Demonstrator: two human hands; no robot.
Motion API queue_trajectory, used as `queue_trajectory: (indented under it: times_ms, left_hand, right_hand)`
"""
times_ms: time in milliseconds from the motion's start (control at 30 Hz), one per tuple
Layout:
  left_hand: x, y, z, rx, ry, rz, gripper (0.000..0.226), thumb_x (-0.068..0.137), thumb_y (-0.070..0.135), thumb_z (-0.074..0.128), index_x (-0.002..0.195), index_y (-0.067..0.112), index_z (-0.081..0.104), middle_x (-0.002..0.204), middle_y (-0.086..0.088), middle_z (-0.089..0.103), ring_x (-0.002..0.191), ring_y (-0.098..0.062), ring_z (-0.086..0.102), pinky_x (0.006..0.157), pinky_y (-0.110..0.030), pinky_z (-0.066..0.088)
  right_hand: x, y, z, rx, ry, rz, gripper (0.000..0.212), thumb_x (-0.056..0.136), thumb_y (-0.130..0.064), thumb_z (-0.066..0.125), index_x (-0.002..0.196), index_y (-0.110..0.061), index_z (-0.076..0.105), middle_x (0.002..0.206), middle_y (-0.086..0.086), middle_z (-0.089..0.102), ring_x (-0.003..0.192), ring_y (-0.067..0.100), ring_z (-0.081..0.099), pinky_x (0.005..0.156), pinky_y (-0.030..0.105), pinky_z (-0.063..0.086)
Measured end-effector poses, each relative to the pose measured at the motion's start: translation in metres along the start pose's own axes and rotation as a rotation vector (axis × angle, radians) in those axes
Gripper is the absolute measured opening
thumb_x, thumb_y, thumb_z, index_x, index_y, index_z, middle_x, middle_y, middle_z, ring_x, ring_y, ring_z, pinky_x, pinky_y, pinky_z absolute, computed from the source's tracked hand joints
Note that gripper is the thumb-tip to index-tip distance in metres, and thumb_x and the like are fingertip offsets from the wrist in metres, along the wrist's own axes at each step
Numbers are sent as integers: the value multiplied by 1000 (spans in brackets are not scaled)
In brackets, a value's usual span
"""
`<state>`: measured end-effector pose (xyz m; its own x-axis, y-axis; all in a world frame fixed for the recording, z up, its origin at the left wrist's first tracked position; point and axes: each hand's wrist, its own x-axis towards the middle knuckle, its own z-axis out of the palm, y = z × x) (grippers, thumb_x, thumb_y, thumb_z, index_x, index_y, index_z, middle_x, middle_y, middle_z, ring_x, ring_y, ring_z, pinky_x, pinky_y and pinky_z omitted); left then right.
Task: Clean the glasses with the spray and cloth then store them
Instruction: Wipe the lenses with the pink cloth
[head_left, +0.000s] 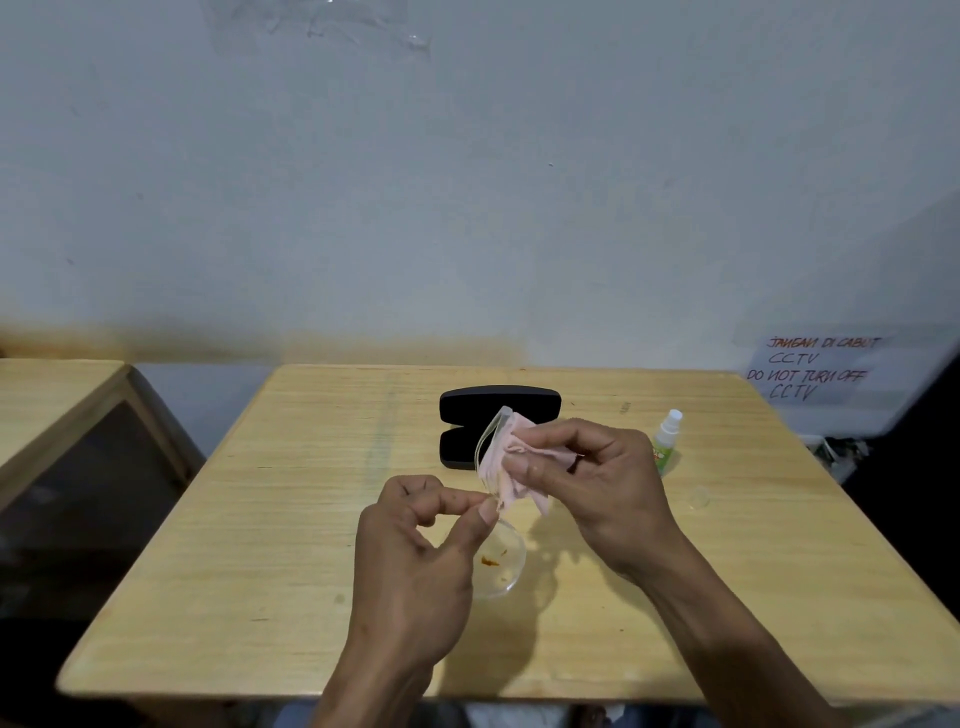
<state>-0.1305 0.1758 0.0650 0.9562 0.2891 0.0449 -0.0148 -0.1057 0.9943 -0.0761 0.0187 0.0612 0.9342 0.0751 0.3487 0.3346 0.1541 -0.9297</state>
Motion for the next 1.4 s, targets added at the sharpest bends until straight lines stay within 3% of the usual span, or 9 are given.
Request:
queue_trajectory:
  times_ms: [167, 400, 533, 733, 900, 1000, 1100, 1200, 1400]
  left_hand:
    - [-1, 5, 1, -27, 7, 1, 8, 73, 22, 83, 67, 19, 78, 83, 11, 51, 65, -2, 52, 61, -24, 34]
    - [1, 2, 2, 5, -16, 9, 8, 74, 24, 82, 68, 22, 78, 82, 13, 51, 73, -11, 54, 63, -25, 34]
    - [3, 3, 5, 6, 10, -1, 10, 76, 23, 81, 71, 17, 74, 80, 19, 52, 66, -8, 51, 62, -24, 35]
    - [2, 0, 1, -24, 9, -18, 11, 76, 21, 81, 68, 16, 76, 83, 9, 51, 64, -9, 50, 61, -26, 37]
    - [3, -2, 1, 20, -25, 19, 15, 77, 23, 81, 63, 21, 74, 81, 13, 53, 58, -4, 47, 54, -12, 35]
    - [5, -2, 3, 3, -13, 18, 12, 77, 23, 80, 69, 16, 74, 75, 22, 53, 54, 1, 44, 53, -9, 36]
    - [6, -2, 4, -41, -8, -7, 11, 78, 22, 80, 70, 15, 75, 73, 25, 53, 56, 3, 45, 63, -22, 37]
    - [4, -2, 4, -48, -8, -7, 12, 78, 22, 80, 69, 15, 75, 74, 22, 54, 63, -2, 49, 65, -27, 39]
    - [4, -4, 4, -45, -10, -3, 11, 77, 25, 80, 68, 20, 76, 76, 22, 55, 87, -22, 59, 70, -31, 40]
  right_hand:
    - [1, -7, 5, 17, 7, 24, 15, 69, -7, 83, 81, -14, 78, 79, 3, 79, 75, 16, 75, 68, 25, 58]
    - [3, -7, 4, 98, 38, 108, 16, 61, -9, 86, 75, -13, 79, 76, 10, 77, 72, 23, 73, 72, 36, 59]
    - [5, -4, 11, 153, 48, 137, 16, 60, -9, 86, 72, -16, 78, 75, 7, 76, 69, 21, 71, 70, 35, 56]
    - [3, -13, -3, -41, -33, 97, 22, 52, -7, 88, 71, -11, 77, 70, 5, 76, 60, 17, 70, 58, 25, 54]
    - [4, -16, -12, -104, -21, 44, 19, 71, 9, 82, 79, -8, 78, 74, 6, 78, 64, 14, 72, 65, 23, 56]
    - [1, -13, -4, -202, 6, -11, 26, 83, 11, 71, 88, -12, 80, 77, -10, 78, 60, 2, 68, 63, 17, 54]
    - [-3, -6, 0, -320, 16, -98, 25, 84, 5, 72, 91, -17, 81, 83, -14, 78, 74, 3, 71, 65, 13, 51]
    - [-4, -1, -3, -353, -1, -172, 24, 81, -4, 71, 95, -21, 81, 98, -4, 78, 96, 17, 74, 77, 26, 57]
    - [-7, 0, -10, -236, -67, -124, 25, 79, -21, 80, 102, -12, 80, 104, 4, 76, 98, 23, 73, 76, 29, 57]
